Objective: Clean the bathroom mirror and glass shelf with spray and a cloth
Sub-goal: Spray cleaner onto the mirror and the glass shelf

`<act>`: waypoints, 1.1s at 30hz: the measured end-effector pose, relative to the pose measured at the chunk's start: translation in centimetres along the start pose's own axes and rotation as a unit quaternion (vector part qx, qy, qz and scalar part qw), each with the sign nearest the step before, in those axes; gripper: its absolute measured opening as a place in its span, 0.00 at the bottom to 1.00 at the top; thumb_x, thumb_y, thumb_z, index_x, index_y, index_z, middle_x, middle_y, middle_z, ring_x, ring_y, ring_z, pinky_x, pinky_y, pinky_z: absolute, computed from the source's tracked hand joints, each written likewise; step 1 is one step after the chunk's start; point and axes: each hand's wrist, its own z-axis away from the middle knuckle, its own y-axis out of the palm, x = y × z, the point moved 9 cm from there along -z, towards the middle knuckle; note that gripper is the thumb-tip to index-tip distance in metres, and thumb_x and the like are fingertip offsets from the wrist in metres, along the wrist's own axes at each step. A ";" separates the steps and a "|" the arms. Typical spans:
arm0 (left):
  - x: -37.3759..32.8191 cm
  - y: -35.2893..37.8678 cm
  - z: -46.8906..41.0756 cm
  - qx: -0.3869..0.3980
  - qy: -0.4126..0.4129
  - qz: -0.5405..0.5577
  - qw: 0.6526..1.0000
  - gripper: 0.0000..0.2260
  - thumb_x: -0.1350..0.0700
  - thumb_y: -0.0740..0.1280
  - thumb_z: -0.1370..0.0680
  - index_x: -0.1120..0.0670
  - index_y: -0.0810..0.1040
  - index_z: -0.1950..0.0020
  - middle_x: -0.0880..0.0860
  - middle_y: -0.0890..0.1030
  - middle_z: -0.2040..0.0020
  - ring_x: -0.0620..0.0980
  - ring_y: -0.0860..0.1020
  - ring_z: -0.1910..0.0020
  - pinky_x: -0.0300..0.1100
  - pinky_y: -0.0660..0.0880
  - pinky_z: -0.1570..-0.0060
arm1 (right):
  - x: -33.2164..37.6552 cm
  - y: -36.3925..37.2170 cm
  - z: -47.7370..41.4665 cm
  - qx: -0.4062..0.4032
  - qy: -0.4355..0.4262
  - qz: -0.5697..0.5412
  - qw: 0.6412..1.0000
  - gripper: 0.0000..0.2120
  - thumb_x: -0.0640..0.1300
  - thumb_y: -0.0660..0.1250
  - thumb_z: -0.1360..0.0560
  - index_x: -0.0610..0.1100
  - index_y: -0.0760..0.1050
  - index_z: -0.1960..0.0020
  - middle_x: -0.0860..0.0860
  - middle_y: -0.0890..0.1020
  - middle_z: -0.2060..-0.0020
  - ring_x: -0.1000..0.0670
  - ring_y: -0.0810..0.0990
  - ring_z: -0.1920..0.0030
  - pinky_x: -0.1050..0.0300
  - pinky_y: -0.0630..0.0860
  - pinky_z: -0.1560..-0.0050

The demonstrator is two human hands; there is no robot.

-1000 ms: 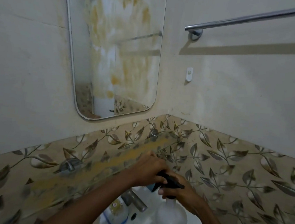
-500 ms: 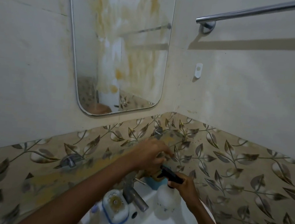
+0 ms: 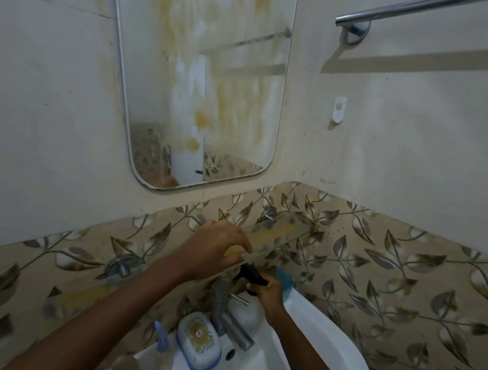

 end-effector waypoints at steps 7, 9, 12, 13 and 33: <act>0.3 -0.1 1.3 0.018 -0.005 0.020 1.000 0.10 0.50 0.60 0.26 0.47 0.80 0.50 0.46 0.80 0.50 0.48 0.74 0.46 0.49 0.68 0.45 | 0.9 1.5 -0.7 -0.030 0.025 0.001 0.999 0.11 0.24 0.64 0.30 0.28 0.76 0.48 0.40 0.77 0.59 0.49 0.72 0.66 0.75 0.69 0.74; 0.5 -0.1 1.6 0.023 -0.008 0.020 1.000 0.11 0.50 0.60 0.26 0.47 0.80 0.50 0.46 0.80 0.50 0.48 0.73 0.47 0.47 0.67 0.45 | 0.9 1.8 -1.1 -0.026 0.023 -0.019 0.999 0.12 0.25 0.64 0.30 0.27 0.75 0.46 0.37 0.78 0.57 0.45 0.75 0.60 0.72 0.72 0.71; 1.2 -0.2 1.9 0.027 -0.018 0.026 0.999 0.11 0.48 0.59 0.26 0.45 0.80 0.50 0.45 0.79 0.50 0.45 0.73 0.47 0.43 0.65 0.45 | 1.1 2.4 -1.3 -0.025 0.022 -0.043 0.999 0.13 0.25 0.64 0.29 0.29 0.75 0.45 0.38 0.79 0.53 0.45 0.75 0.54 0.67 0.74 0.65; 1.5 -0.2 2.1 0.029 -0.022 0.026 0.999 0.12 0.47 0.58 0.26 0.45 0.80 0.50 0.44 0.79 0.50 0.45 0.72 0.48 0.43 0.65 0.46 | 1.2 2.5 -1.4 -0.024 0.023 -0.048 0.998 0.14 0.25 0.64 0.29 0.29 0.75 0.44 0.41 0.78 0.53 0.45 0.75 0.55 0.68 0.75 0.66; 3.1 0.3 1.2 0.048 0.021 -0.001 0.999 0.20 0.42 0.51 0.29 0.44 0.78 0.48 0.43 0.79 0.48 0.44 0.72 0.44 0.46 0.67 0.44 | -2.8 -5.8 -4.2 -0.204 0.075 0.136 0.967 0.21 0.29 0.58 0.27 0.43 0.59 0.74 0.48 0.63 0.76 0.51 0.60 0.74 0.59 0.58 0.69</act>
